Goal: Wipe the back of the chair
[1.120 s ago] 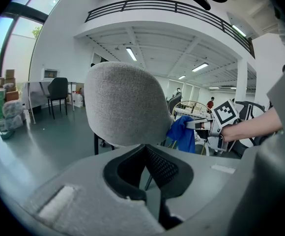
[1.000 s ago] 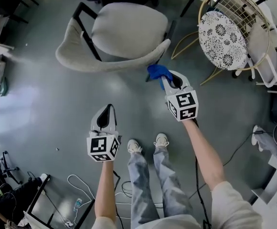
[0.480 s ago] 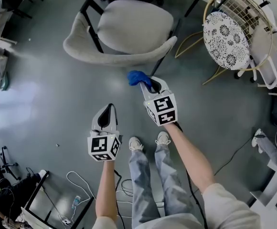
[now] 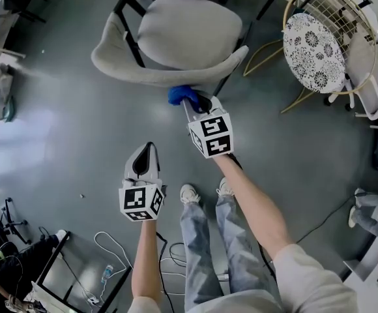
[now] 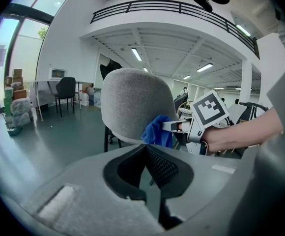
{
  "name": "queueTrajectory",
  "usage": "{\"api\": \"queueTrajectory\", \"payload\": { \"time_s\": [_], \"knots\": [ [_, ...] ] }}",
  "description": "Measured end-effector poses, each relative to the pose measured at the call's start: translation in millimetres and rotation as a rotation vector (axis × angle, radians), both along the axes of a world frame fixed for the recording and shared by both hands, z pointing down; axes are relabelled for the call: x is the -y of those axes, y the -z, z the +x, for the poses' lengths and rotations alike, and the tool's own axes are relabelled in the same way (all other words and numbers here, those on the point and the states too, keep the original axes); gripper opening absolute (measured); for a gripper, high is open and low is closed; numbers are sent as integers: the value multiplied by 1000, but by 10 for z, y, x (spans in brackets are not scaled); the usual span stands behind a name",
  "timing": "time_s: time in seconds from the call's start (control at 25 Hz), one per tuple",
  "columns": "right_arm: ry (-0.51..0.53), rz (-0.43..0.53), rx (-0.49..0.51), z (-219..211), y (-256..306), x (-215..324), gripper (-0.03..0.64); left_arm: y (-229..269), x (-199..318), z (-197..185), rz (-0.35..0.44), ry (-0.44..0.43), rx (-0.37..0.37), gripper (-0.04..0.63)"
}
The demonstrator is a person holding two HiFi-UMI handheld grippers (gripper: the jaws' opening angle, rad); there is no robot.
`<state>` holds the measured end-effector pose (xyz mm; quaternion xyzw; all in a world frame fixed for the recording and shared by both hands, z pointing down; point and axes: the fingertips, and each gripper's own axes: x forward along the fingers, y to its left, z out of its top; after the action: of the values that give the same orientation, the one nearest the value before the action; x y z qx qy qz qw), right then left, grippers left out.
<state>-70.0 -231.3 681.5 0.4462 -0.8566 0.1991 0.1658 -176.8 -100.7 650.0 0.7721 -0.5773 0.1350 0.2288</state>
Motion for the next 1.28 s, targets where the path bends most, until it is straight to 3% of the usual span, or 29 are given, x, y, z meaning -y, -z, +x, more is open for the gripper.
{"api": "queueTrajectory", "payload": {
  "time_s": [0.48, 1.28],
  "knots": [
    [24, 11, -37, 152, -36, 79, 46, -28, 97, 189, -4, -26, -4, 5],
    [-84, -20, -106, 1341, -227, 453, 46, -94, 305, 545, -17, -34, -6, 5]
  ]
}}
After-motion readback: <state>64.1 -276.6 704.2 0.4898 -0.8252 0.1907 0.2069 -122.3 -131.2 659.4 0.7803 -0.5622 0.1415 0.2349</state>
